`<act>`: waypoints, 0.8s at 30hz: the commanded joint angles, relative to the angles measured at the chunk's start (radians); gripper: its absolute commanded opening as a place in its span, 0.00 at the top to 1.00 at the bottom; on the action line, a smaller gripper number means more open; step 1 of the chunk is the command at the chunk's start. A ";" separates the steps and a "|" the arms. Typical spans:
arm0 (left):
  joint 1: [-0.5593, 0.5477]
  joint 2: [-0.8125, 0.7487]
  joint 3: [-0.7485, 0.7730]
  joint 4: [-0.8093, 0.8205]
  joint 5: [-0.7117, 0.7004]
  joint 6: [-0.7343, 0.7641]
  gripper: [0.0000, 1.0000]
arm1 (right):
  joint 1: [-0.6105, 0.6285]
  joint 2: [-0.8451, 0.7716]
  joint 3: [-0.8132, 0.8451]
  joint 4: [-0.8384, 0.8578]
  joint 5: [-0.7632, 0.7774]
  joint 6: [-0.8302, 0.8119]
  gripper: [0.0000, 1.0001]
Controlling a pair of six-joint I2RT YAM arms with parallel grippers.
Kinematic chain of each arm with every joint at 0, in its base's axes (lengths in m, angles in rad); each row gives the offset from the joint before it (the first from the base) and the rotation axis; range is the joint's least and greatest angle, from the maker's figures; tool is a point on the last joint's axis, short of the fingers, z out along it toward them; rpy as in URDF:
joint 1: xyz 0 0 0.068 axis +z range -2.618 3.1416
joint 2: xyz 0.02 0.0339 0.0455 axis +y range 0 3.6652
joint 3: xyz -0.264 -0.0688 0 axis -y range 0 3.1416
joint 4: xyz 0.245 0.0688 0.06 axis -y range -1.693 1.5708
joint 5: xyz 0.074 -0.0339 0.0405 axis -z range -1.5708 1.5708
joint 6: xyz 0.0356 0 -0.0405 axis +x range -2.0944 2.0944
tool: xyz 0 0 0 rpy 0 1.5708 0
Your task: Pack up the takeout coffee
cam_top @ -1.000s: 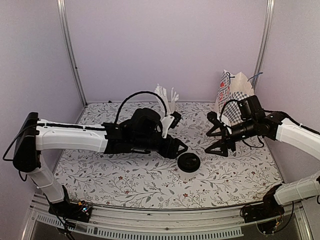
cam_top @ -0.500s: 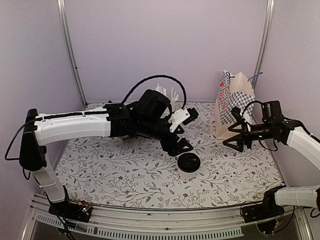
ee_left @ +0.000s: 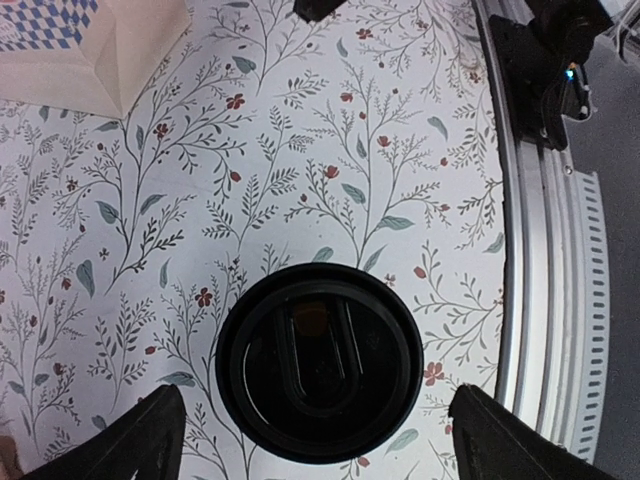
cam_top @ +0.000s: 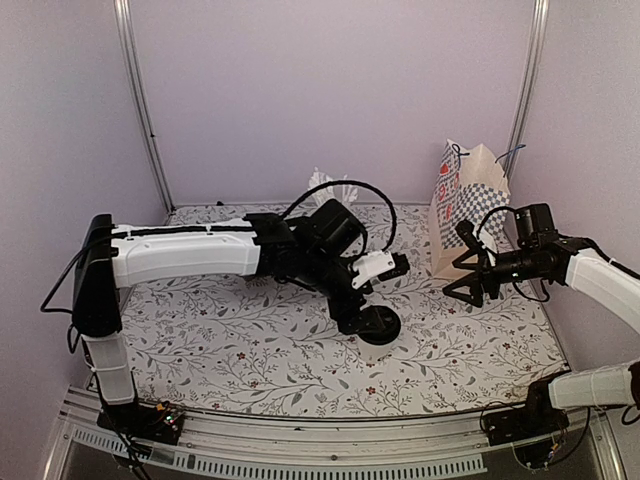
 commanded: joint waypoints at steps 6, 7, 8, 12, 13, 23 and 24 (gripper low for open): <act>-0.006 0.063 0.059 -0.027 0.006 0.040 0.05 | -0.004 -0.057 -0.003 -0.007 -0.006 -0.024 0.06; -0.009 0.066 0.058 -0.027 0.009 0.038 0.05 | -0.003 -0.059 -0.004 -0.004 0.001 -0.024 0.06; -0.010 0.068 0.056 -0.027 0.013 0.035 0.05 | -0.004 -0.057 -0.004 -0.002 0.010 -0.024 0.06; -0.026 0.058 0.018 0.006 -0.023 0.029 0.05 | -0.003 -0.027 -0.001 -0.003 0.023 -0.028 0.06; -0.029 0.057 0.011 0.014 -0.032 0.029 0.05 | 0.001 -0.021 0.000 -0.006 0.026 -0.034 0.06; -0.030 0.082 0.018 0.026 -0.068 0.021 0.12 | 0.013 -0.006 -0.003 0.002 0.060 -0.040 0.06; -0.031 0.086 0.018 0.027 -0.062 0.019 0.12 | 0.013 -0.004 -0.004 0.001 0.061 -0.040 0.06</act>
